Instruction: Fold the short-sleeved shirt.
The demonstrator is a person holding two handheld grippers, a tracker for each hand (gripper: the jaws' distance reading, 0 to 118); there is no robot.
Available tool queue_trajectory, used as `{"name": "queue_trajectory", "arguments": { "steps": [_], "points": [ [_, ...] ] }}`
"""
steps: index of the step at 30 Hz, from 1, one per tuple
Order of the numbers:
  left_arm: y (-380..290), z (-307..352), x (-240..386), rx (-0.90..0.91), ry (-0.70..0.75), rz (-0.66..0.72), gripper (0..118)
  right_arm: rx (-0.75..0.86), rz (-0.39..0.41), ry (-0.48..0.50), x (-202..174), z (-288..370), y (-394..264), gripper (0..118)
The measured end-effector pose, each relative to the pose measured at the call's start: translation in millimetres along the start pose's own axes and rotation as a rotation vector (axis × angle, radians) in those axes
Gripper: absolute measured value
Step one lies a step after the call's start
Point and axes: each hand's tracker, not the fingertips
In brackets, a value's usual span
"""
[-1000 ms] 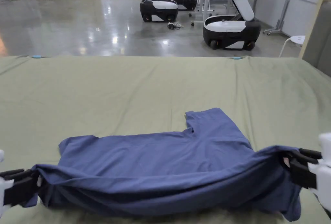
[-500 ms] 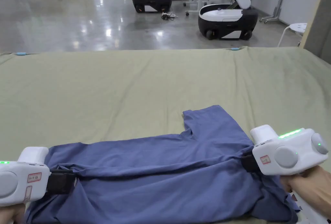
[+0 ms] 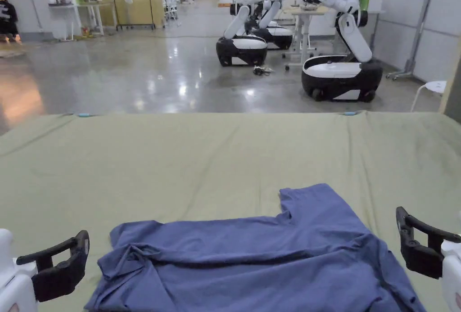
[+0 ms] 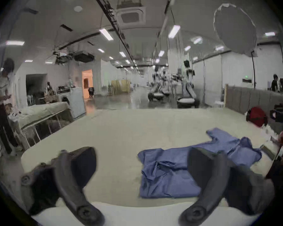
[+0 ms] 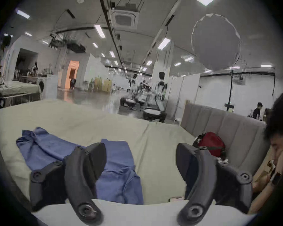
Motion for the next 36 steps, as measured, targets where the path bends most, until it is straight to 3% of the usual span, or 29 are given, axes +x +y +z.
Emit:
{"name": "queue_trajectory", "arguments": {
  "steps": [2, 3, 5, 9, 15, 18, 19, 20, 21, 24, 30, 31, 35, 36],
  "points": [
    [-4, 21, 0, 0.018, 0.007, 0.046, 13, 0.007, -0.028, 0.008, -1, 24, 1, 15],
    [-6, 26, -1, 0.012, -0.005, 0.056, 8, 0.008, -0.032, 0.004, -2, 27, 0, 7],
    [-8, 41, -2, 0.013, -0.016, 0.103, 0, 0.017, -0.033, -0.011, -3, 45, -1, 4],
    [-16, 58, -1, 0.009, -0.042, 0.077, 0, 0.012, -0.077, 0.018, -1, 62, -6, 4],
    [-59, -7, -6, -0.295, -0.176, 0.059, 0, -0.101, -0.103, 0.079, -2, 54, -23, 4],
    [-80, -51, -6, -0.442, -0.147, -0.025, 32, -0.144, -0.099, 0.098, -7, 47, -32, 4],
    [-84, -66, -10, -0.477, -0.155, -0.009, 57, -0.152, -0.093, 0.104, -8, 45, -36, 4],
    [-88, -81, -13, -0.529, -0.133, 0.018, 90, -0.169, -0.078, 0.104, -10, 42, -39, 4],
    [-90, -89, -15, -0.55, -0.121, 0.042, 99, -0.187, -0.065, 0.106, -12, 39, -41, 4],
    [-93, -114, -18, -0.572, -0.075, 0.07, 100, -0.218, -0.064, 0.114, -13, 31, -48, 4],
    [-104, -153, -4, -0.685, -0.134, 0.016, 99, -0.262, -0.075, 0.116, -16, 14, -54, 4],
    [-103, -155, 0, -0.685, -0.114, 0.001, 96, -0.268, -0.071, 0.117, -17, 14, -55, 4],
    [-92, -150, 18, -0.634, -0.159, -0.077, 15, -0.285, -0.068, 0.124, -17, 11, -61, 4],
    [-90, -152, 22, -0.647, -0.202, -0.074, 15, -0.294, -0.066, 0.122, -17, 9, -62, 4]
  ]
}}
